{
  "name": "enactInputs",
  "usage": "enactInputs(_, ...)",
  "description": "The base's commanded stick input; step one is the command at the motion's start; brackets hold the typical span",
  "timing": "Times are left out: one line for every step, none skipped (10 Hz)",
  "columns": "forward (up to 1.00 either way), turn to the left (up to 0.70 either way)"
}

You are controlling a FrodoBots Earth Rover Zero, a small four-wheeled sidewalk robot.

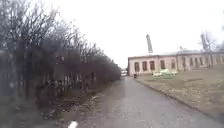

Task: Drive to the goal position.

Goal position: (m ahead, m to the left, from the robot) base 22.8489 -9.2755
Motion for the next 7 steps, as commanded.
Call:
enactInputs(1.00, 0.03)
enactInputs(1.00, 0.03)
enactInputs(1.00, -0.12)
enactInputs(1.00, -0.29)
enactInputs(1.00, -0.37)
enactInputs(1.00, -0.37)
enactInputs(1.00, -0.37)
